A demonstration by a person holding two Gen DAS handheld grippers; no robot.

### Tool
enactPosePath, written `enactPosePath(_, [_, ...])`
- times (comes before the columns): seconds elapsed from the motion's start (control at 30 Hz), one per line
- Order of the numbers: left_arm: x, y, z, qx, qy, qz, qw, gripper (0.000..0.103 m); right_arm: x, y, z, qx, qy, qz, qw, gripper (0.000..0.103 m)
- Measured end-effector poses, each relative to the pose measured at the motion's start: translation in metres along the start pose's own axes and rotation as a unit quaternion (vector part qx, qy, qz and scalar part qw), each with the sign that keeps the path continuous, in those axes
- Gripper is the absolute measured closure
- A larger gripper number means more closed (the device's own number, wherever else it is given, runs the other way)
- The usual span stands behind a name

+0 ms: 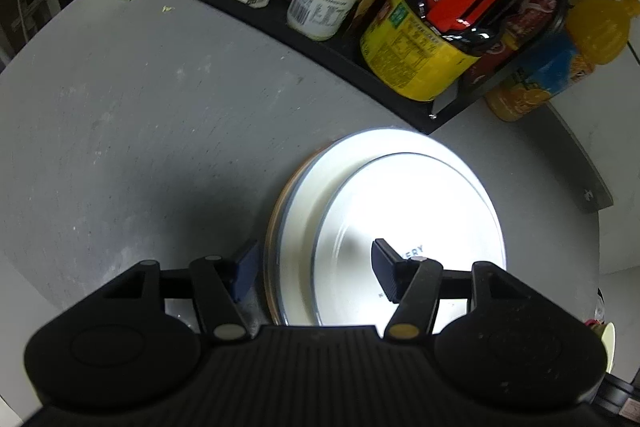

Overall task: Organize plates and bowls
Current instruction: 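Lower the 'BAKERY' plate onto the stack and open both grippers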

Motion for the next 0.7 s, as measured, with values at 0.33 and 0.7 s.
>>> enactPosePath(0.33, [0.013,0.002,0.021,-0.002,-0.032,-0.009,0.9995,0.043,-0.007,0.001,-0.004,0.002,0.001,-0.003,1.0,0.076])
enactPosePath(0.7, [0.009,0.001,0.021,0.014,-0.044,-0.015,0.9988,0.046,-0.005,0.007,-0.009,0.022,0.001,-0.002,1.0,0.077])
Point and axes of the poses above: each gripper's, at about its wrist camera, not at the fingertips, and x roughly the way its jaws point, z to its left, y to its underside, the point moved 9 cm from there along x, roughly the way its jaws point, and after that the axes turned 8 degrees about -z, right-handed, at the moved point
